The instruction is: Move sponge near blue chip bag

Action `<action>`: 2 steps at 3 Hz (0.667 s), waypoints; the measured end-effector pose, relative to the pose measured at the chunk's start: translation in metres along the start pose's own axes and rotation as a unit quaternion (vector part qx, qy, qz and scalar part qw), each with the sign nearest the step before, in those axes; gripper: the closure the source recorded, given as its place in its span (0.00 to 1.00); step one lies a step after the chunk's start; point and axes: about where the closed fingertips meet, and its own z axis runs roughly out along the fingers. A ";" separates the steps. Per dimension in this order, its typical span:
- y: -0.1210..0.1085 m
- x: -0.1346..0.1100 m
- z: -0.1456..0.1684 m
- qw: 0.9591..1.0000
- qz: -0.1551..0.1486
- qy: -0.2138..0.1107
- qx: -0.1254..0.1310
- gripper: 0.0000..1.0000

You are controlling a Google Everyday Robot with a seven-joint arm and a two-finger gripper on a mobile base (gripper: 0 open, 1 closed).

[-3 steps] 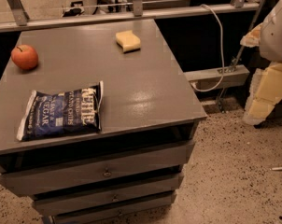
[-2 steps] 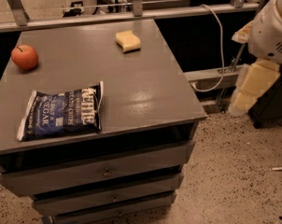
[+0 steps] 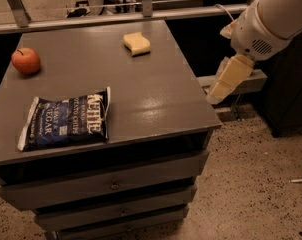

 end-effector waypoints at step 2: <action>-0.027 -0.051 0.065 0.994 0.027 -0.107 -0.024 0.00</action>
Offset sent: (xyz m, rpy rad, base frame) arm 0.0849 0.0801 -0.0341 0.3220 0.0048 0.0672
